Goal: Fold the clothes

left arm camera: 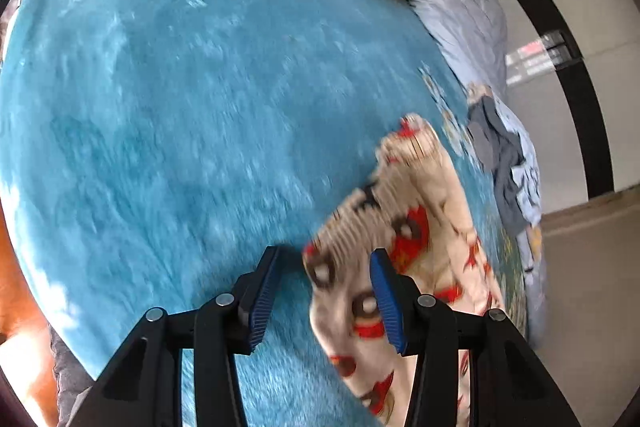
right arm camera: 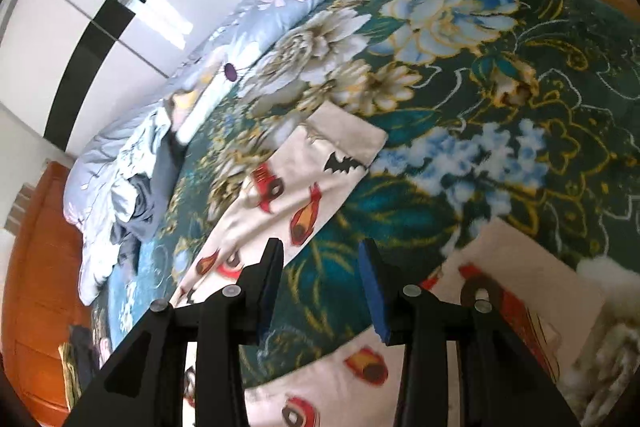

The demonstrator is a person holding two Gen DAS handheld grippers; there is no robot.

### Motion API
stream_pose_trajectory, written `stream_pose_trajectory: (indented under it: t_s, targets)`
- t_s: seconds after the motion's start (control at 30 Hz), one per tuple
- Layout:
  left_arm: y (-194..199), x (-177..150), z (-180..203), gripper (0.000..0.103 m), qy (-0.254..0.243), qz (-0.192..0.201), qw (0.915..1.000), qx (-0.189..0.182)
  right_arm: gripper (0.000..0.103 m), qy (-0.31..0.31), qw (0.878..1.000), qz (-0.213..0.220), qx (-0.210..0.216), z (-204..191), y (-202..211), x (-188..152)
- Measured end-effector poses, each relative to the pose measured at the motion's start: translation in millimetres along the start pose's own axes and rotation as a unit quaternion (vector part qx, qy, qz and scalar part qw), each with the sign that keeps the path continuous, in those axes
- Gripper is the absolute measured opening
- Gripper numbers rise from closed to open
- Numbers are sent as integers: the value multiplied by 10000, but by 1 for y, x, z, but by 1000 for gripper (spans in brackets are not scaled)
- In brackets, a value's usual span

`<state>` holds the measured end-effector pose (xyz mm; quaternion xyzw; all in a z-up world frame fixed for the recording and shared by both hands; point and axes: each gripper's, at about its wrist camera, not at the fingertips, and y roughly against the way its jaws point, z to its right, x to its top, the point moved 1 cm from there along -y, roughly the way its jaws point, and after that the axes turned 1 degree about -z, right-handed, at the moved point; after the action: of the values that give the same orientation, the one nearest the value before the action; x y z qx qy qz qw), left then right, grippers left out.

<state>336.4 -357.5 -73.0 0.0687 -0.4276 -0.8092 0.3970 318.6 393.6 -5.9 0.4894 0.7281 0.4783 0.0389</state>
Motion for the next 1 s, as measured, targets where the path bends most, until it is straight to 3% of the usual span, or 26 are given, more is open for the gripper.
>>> stream_pose_trajectory:
  t_s: [0.07, 0.17, 0.33, 0.5, 0.73, 0.97, 1.0]
  targets:
    - [-3, -8, 9, 49, -302, -107, 9995, -74, 40, 20, 10000, 32, 80, 1, 12, -5]
    - [-5, -10, 7, 48, -280, 15, 9995, -122, 40, -47, 9999, 84, 125, 13, 33, -8]
    - [-8, -14, 5, 41, -225, 231, 9993, -200, 41, -33, 9997, 40, -233, 53, 71, -12]
    - [-12, -18, 2, 20, -169, 447, 9985, -277, 41, -206, 9982, -104, -550, 104, 99, -25]
    - [-10, -17, 1, 17, -33, 421, 9985, -349, 41, -1003, 9937, -495, 55, 141, 81, -47]
    - [-8, -19, -2, 17, 98, 503, 9980, -363, 41, -1304, 9893, -330, 562, 143, 66, -47]
    - [-6, -19, -3, 11, 121, 526, 9979, -351, 36, -1317, 9891, -299, 594, 143, 65, -47]
